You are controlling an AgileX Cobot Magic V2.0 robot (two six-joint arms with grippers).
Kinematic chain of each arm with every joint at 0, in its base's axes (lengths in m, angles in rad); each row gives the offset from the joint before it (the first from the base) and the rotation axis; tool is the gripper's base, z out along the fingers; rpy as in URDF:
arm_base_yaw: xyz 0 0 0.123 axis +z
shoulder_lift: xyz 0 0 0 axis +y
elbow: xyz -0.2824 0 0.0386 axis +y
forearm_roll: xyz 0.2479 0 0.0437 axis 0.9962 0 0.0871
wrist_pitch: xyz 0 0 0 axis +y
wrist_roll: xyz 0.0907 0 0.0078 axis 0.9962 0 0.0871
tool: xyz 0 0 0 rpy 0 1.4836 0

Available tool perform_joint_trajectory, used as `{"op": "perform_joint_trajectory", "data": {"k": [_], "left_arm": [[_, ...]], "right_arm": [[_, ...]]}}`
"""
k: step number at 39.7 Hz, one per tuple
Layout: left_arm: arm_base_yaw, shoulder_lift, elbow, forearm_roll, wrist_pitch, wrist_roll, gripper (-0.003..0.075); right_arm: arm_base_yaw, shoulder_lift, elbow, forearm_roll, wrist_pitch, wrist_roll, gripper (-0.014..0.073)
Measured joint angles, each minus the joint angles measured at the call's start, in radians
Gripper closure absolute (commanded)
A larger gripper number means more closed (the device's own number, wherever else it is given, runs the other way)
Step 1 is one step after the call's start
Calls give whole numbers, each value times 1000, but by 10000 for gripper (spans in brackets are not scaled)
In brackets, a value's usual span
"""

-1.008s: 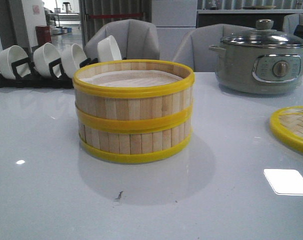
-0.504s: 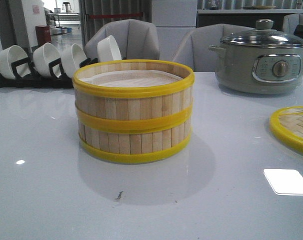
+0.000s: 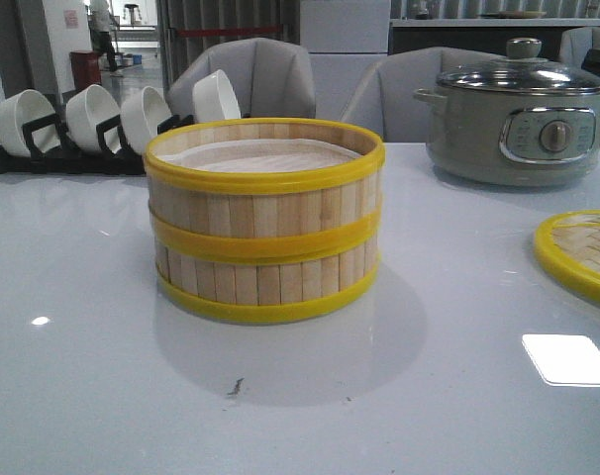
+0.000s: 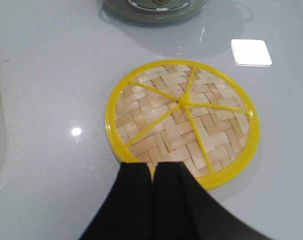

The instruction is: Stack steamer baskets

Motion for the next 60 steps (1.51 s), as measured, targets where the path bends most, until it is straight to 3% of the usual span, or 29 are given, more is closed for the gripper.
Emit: {"op": "perform_joint_trajectory", "data": {"k": [4, 8, 11, 31, 60], "left_arm": [[0, 0, 0, 0, 0, 0, 637], [0, 0, 0, 0, 0, 0, 637], [0, 0, 0, 0, 0, 0, 637], [0, 0, 0, 0, 0, 0, 637], [0, 0, 0, 0, 0, 0, 637]], "right_arm": [[0, 0, 0, 4, 18, 0, 484], [0, 0, -2, 6, 31, 0, 304], [0, 0, -11, 8, 46, 0, 249], [0, 228, -290, 10, 261, 0, 294], [-98, 871, -759, 12, 408, 0, 294]]}}
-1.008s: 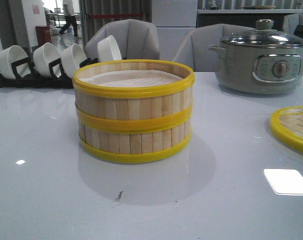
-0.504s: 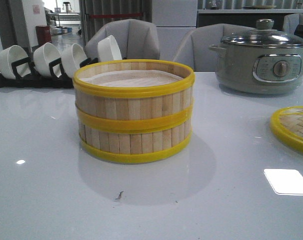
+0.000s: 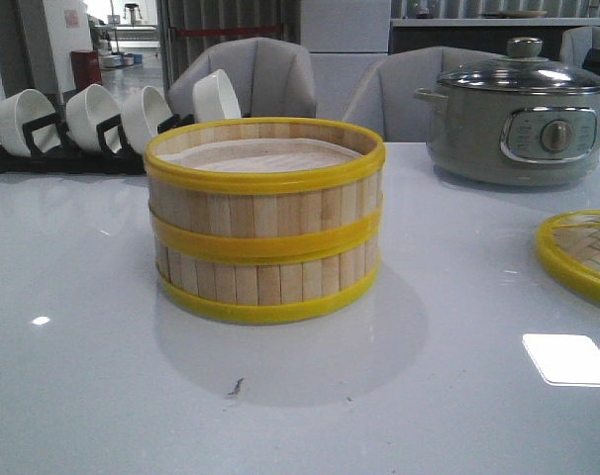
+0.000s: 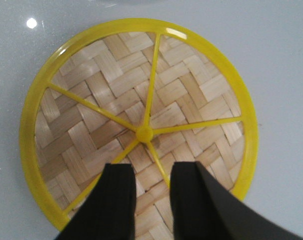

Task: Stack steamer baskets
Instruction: 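Grasp the woven bamboo lid at its centre knob with the right gripper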

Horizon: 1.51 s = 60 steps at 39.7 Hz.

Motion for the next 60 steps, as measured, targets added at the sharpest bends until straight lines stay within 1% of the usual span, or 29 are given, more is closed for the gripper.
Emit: {"op": "perform_joint_trajectory", "data": {"k": [8, 17, 38, 40, 42, 49, 57, 60], "left_arm": [[0, 0, 0, 0, 0, 0, 637], [0, 0, 0, 0, 0, 0, 637], [0, 0, 0, 2, 0, 0, 637], [0, 0, 0, 2, 0, 0, 637], [0, 0, 0, 2, 0, 0, 637], [0, 0, 0, 2, 0, 0, 637], [0, 0, 0, 2, 0, 0, 637], [0, 0, 0, 2, 0, 0, 637]], "right_arm": [[0, 106, -55, 0, 3, 0, 294], [0, 170, -71, 0, 5, 0, 294], [0, 233, -73, 2, -36, 0, 298], [0, 234, -75, 2, -38, 0, 319], [0, 235, -77, 2, -38, 0, 361], [-1, 237, -80, 11, -40, 2, 564], [-2, 237, -81, 11, -40, 2, 557], [7, 232, -99, 13, -10, 2, 557]]}}
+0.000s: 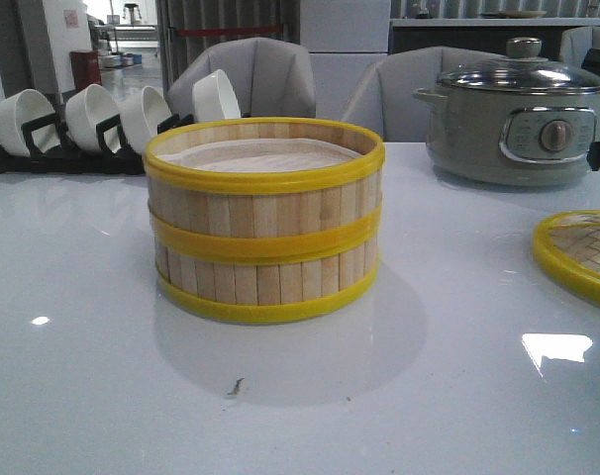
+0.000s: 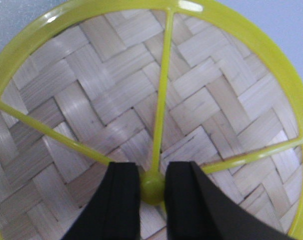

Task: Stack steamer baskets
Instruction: 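Lift the lid with the right gripper over the basket stack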

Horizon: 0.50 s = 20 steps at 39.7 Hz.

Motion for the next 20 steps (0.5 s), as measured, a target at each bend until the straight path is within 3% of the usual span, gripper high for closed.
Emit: {"op": "perform_joint_trajectory", "data": {"k": [9, 20], "left_arm": [[0, 0, 0, 0, 0, 0, 637], [0, 0, 0, 0, 0, 0, 637]], "right_arm": [[82, -53, -147, 0, 114, 0, 557], [289, -71, -447, 17, 251, 0, 557]]}}
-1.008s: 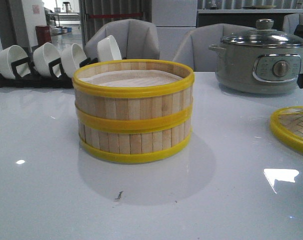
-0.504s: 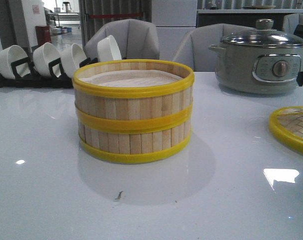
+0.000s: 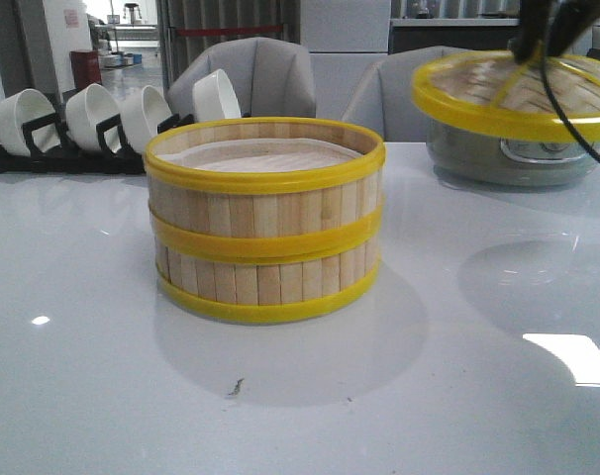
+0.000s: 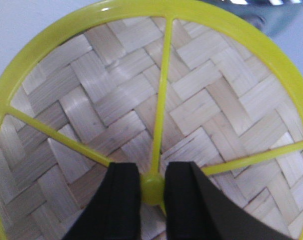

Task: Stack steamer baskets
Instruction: 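Lift the lid with the right gripper over the basket stack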

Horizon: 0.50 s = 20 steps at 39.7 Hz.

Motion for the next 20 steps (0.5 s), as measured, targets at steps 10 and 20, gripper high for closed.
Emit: {"op": "perform_joint_trajectory", "data": {"k": [10, 20], "left_arm": [[0, 0, 0, 0, 0, 0, 637], [0, 0, 0, 0, 0, 0, 637]], "right_arm": [[227, 101, -276, 73, 88, -49, 557], [400, 230, -416, 113, 172, -83, 557]]}}
